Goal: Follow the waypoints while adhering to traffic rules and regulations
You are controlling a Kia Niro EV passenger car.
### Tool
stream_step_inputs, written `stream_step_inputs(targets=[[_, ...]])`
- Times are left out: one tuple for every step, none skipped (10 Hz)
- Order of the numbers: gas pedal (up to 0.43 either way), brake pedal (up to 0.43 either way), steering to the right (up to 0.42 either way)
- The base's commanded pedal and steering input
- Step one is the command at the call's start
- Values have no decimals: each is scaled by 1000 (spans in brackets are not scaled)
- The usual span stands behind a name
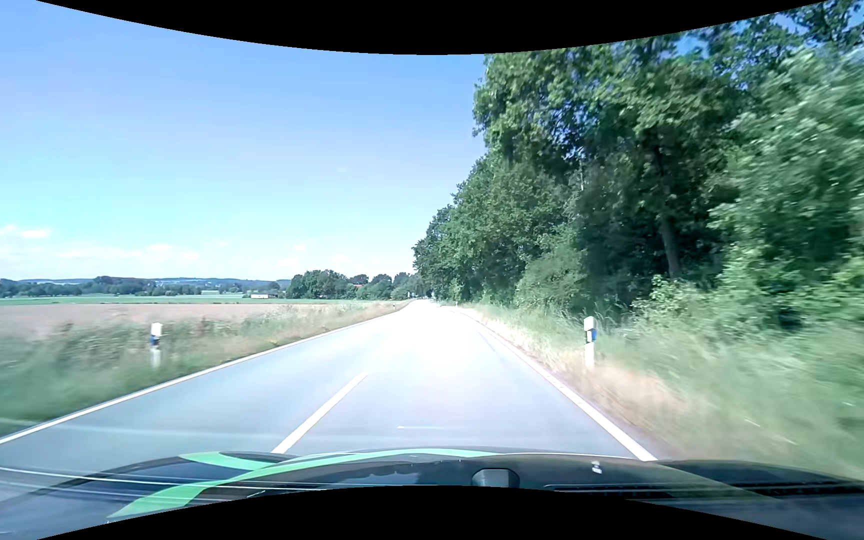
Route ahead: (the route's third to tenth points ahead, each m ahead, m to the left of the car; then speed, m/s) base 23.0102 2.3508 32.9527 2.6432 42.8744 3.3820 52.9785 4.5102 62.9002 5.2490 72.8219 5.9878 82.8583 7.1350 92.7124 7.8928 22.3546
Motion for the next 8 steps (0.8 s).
stream_step_inputs(targets=[[177, 0, -11], [157, 0, -11], [150, 0, -10], [150, 0, -9], [138, 0, -8], [138, 0, -5], [138, 0, -4], [138, 0, -5]])
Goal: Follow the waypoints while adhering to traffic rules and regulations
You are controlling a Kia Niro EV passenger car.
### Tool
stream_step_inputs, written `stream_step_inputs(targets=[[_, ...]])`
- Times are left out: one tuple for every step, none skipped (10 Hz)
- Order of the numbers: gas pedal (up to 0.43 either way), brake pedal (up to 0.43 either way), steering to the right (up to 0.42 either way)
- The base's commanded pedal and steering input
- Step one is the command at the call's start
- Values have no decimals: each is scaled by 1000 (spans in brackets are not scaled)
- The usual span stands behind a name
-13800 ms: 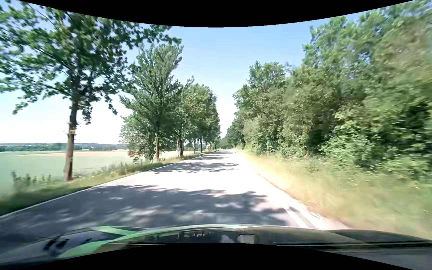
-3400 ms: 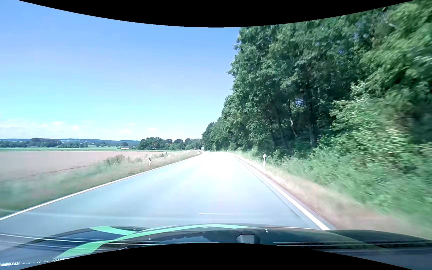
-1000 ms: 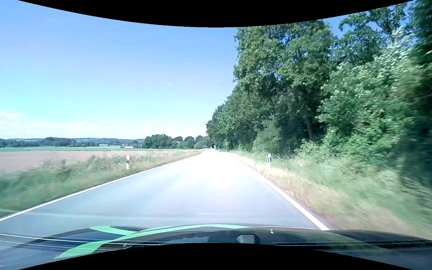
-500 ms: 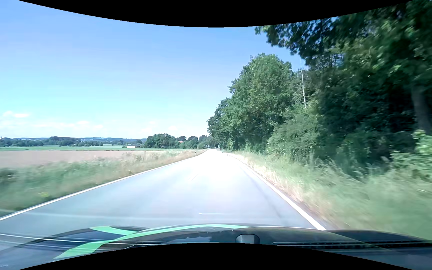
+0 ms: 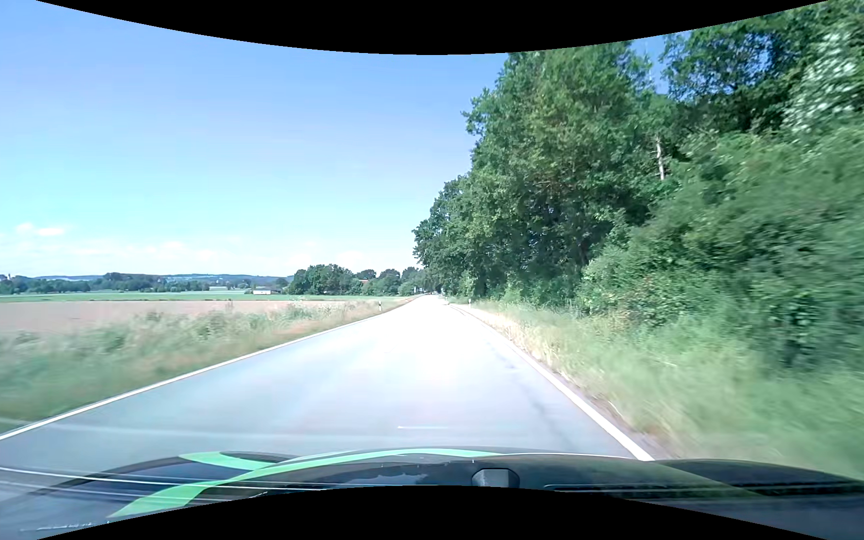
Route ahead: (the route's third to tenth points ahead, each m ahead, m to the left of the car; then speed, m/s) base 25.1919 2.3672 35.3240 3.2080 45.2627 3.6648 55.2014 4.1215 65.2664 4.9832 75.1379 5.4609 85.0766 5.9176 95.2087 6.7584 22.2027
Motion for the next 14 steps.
stream_step_inputs(targets=[[110, 0, -5], [110, 0, -5], [110, 0, -6], [110, 0, -7], [110, 0, -8], [118, 0, -8], [118, 0, -8], [110, 0, -8], [110, 0, -8], [110, 0, -8], [118, 0, -8], [138, 0, -9], [157, 0, -10], [169, 0, -11]])
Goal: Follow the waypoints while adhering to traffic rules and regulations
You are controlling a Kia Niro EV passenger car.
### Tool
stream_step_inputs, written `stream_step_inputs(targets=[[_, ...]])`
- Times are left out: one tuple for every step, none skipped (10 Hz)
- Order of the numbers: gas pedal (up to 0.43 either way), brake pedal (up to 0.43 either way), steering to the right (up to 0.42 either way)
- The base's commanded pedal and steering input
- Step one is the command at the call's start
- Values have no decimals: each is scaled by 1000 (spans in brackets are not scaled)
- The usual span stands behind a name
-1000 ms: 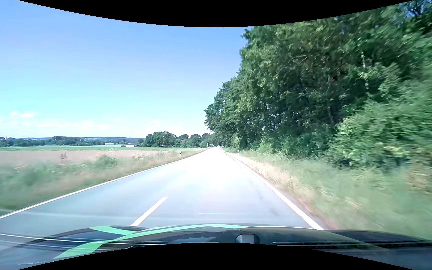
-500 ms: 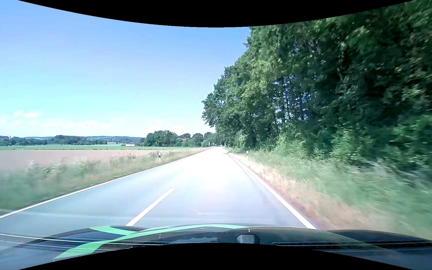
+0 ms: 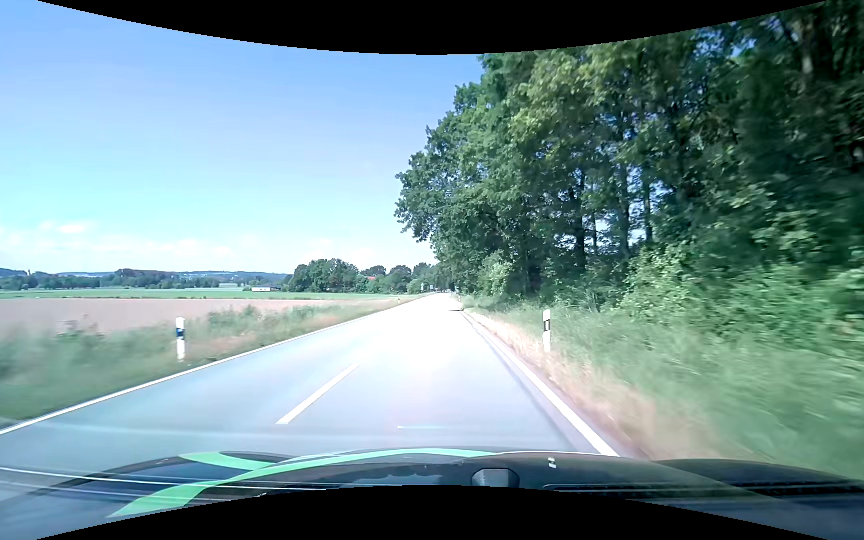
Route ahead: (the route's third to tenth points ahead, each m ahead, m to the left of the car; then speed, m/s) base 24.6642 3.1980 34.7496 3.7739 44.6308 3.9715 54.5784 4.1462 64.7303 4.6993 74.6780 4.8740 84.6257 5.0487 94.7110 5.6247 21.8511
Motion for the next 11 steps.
stream_step_inputs(targets=[[177, 0, -12], [177, 0, -12], [177, 0, -11], [169, 0, -9], [169, 0, -9], [157, 0, -9], [157, 0, -9], [157, 0, -7], [169, 0, -4], [169, 0, -4], [177, 0, -4]])
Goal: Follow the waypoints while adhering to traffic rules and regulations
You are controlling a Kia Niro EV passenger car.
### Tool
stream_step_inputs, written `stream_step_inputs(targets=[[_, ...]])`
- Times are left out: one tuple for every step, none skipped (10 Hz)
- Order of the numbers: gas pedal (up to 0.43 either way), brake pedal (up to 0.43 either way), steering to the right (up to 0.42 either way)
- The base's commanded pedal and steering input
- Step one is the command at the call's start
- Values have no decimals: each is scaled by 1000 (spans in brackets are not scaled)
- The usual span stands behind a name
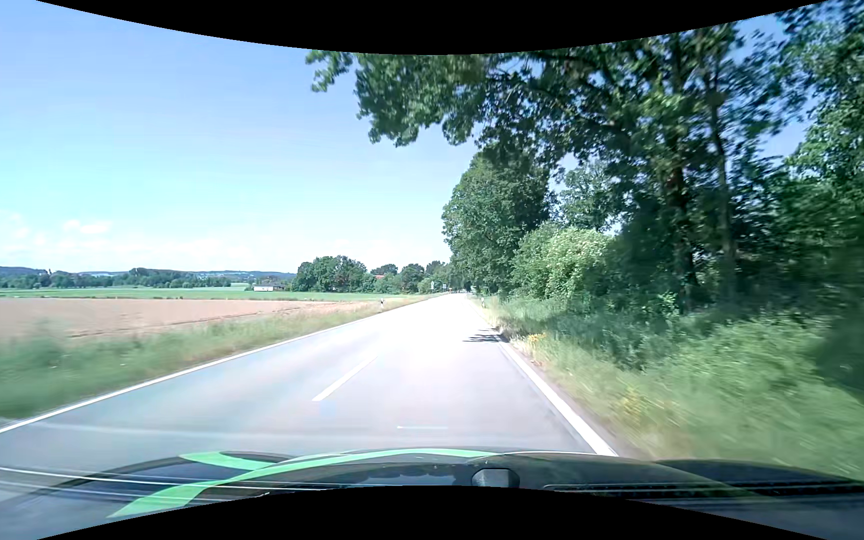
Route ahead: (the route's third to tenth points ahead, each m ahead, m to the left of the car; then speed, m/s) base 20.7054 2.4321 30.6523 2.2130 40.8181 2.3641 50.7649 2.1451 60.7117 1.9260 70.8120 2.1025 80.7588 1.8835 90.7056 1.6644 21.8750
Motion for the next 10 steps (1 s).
stream_step_inputs(targets=[[177, 0, -3], [177, 0, -3], [177, 0, -3], [169, 0, -4], [150, 0, -3], [138, 0, -1], [130, 0, -1], [130, 0, 0], [138, 0, 0], [150, 0, 1]])
